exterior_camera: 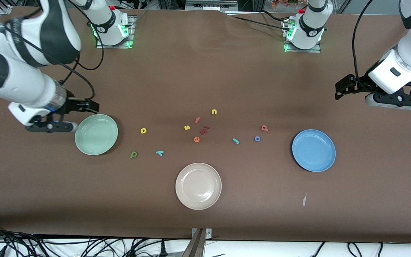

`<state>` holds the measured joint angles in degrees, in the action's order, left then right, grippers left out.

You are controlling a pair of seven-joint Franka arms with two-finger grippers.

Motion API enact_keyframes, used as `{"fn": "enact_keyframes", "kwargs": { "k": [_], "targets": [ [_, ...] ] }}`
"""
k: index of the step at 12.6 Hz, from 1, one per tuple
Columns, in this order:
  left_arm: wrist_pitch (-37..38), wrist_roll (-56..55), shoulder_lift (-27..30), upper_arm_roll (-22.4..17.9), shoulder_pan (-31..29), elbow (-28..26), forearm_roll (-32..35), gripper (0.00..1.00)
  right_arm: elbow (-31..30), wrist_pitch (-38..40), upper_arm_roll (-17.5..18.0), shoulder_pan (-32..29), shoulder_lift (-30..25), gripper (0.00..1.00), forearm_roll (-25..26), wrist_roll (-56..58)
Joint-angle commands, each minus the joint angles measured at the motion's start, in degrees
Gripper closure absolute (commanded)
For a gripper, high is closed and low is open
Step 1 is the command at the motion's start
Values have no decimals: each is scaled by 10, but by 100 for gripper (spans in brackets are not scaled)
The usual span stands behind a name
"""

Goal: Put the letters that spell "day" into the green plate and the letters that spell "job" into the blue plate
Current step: 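Reach the right gripper down to the yellow 'a' letter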

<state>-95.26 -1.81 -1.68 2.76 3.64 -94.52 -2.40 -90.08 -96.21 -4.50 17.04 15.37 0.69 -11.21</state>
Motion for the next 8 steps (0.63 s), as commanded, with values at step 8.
{"fn": "enact_keyframes", "kwargs": {
  "k": [8],
  "targets": [
    [9,11,8,0,-1,-1,-4,0,-142,-220,26,29,34,0,-21,-7]
  ]
}}
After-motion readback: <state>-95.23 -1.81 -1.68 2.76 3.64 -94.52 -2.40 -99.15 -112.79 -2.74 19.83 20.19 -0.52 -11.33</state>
